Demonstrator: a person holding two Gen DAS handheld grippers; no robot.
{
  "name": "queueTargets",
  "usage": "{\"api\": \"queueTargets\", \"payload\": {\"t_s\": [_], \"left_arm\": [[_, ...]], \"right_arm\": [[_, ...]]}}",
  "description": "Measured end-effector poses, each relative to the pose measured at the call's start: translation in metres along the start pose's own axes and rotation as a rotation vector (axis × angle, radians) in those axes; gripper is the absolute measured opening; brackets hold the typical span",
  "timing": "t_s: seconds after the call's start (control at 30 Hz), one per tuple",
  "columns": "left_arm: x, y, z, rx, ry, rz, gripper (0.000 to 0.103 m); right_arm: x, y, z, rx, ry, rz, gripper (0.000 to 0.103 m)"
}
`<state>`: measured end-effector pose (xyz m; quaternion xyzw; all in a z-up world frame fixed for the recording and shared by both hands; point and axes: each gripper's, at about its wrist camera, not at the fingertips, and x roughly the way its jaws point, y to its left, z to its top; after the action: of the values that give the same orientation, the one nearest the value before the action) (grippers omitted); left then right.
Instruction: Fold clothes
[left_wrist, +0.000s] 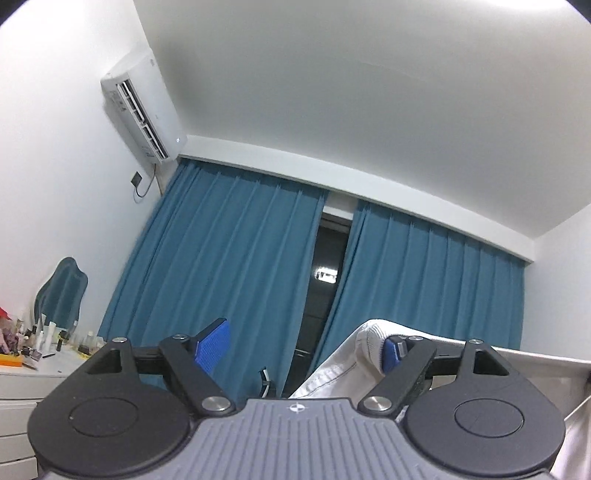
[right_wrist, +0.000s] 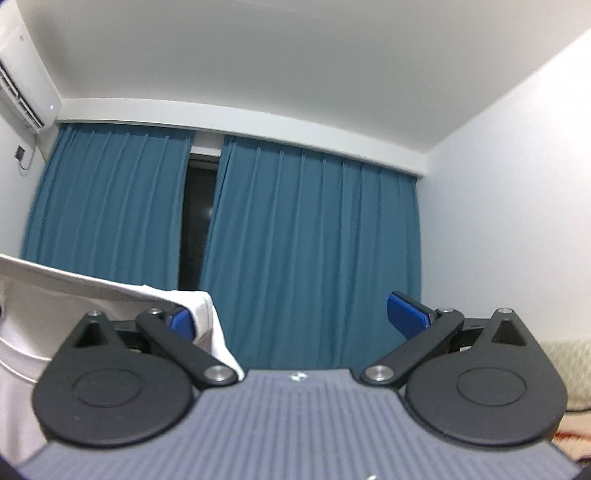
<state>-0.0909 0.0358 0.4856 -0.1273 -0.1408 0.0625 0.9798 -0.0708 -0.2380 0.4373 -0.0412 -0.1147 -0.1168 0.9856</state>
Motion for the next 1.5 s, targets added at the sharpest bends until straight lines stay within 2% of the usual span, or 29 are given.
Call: {"api": "queueTargets", "payload": {"t_s": [0.03, 0.13, 0.27, 0.4, 0.63, 0.77, 0.83, 0.9, 0.97, 1.07, 1.17, 1.3, 1.37, 1.5], "left_arm": [[0.014, -0.004, -0.006, 0.002, 0.01, 0.002, 0.084], [0.071, -0.009, -0.054, 0.006, 0.084, 0.01, 0.084], [0.153, 0.0, -0.147, 0.024, 0.182, 0.014, 0.086], [0.238, 0.008, -0.253, 0.035, 0.311, 0.019, 0.086], [0.373, 0.033, -0.47, 0.063, 0.542, 0.042, 0.086], [0.433, 0.054, -0.593, 0.061, 0.762, 0.075, 0.086], [0.454, 0.069, -0.641, 0.078, 0.877, 0.081, 0.086], [0.477, 0.087, -0.684, 0.099, 0.998, 0.083, 0.086], [0.491, 0.101, -0.711, 0.133, 1.109, 0.078, 0.086], [0.493, 0.115, -0.714, 0.179, 1.148, 0.03, 0.092], [0.491, 0.102, -0.696, 0.24, 1.196, -0.041, 0.093], [0.454, 0.075, -0.642, 0.266, 1.139, -0.067, 0.094], [0.429, 0.063, -0.607, 0.258, 1.095, -0.064, 0.094], [0.364, 0.059, -0.548, 0.245, 0.999, -0.073, 0.095]], "right_arm": [[0.009, 0.002, -0.001, -0.012, 0.0, -0.006, 0.103], [0.04, 0.009, -0.011, -0.048, 0.01, -0.022, 0.103], [0.102, 0.034, -0.085, -0.094, 0.114, -0.031, 0.103], [0.168, 0.062, -0.191, -0.05, 0.198, -0.052, 0.103], [0.291, 0.116, -0.398, -0.071, 0.354, -0.056, 0.103], [0.353, 0.131, -0.501, -0.05, 0.518, -0.023, 0.103], [0.371, 0.138, -0.548, -0.031, 0.621, 0.003, 0.103], [0.385, 0.147, -0.589, -0.032, 0.748, 0.06, 0.103], [0.396, 0.158, -0.619, -0.06, 0.879, 0.161, 0.103], [0.399, 0.176, -0.633, -0.13, 0.978, 0.311, 0.103], [0.395, 0.186, -0.611, -0.124, 0.963, 0.385, 0.103], [0.374, 0.183, -0.568, -0.059, 0.936, 0.414, 0.103], [0.363, 0.178, -0.542, -0.04, 0.89, 0.422, 0.103], [0.312, 0.156, -0.481, 0.015, 0.791, 0.421, 0.103]]}}
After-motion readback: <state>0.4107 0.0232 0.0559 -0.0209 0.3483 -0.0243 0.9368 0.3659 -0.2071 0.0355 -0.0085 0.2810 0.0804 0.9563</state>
